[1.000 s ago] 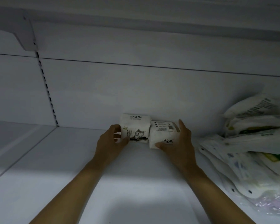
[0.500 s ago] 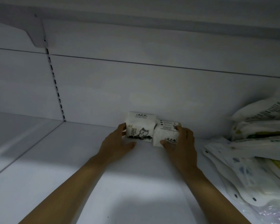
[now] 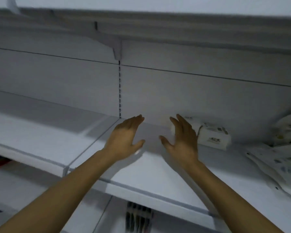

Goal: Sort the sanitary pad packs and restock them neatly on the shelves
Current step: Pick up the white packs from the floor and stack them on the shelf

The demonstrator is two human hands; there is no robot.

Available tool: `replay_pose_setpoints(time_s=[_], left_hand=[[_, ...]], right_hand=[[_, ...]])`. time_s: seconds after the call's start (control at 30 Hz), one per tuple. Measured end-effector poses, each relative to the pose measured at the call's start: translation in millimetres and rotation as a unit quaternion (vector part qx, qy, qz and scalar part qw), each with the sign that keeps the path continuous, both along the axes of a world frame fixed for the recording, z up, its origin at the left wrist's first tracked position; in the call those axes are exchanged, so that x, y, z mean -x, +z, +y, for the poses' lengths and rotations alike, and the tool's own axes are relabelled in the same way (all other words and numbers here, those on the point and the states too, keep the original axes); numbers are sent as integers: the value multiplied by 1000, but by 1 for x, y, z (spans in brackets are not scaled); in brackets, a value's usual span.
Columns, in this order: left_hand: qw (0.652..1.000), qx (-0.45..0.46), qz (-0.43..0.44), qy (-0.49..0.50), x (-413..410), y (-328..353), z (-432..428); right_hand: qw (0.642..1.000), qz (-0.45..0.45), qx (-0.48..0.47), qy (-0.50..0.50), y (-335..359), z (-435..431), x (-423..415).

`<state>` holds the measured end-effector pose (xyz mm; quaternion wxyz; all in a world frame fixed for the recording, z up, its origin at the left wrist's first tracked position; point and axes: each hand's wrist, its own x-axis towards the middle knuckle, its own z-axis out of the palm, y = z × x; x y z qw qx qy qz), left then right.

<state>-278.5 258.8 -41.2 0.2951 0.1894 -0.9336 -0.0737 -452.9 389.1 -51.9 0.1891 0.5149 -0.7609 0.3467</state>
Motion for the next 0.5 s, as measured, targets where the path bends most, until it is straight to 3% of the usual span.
replay_pose_setpoints(time_s=[0.07, 0.2, 0.37, 0.5], left_hand=[[996, 73, -39, 27, -68, 1, -9], [981, 124, -77, 127, -224, -7, -20], [954, 57, -114, 271, -415, -46, -4], [926, -9, -139, 350, -521, -100, 22]], right_hand=[[998, 28, 12, 59, 3, -26, -60], [984, 32, 6, 176, -7, -74, -204], [951, 54, -39, 302, -55, -103, -371], [919, 62, -127, 369, -113, -100, -457]])
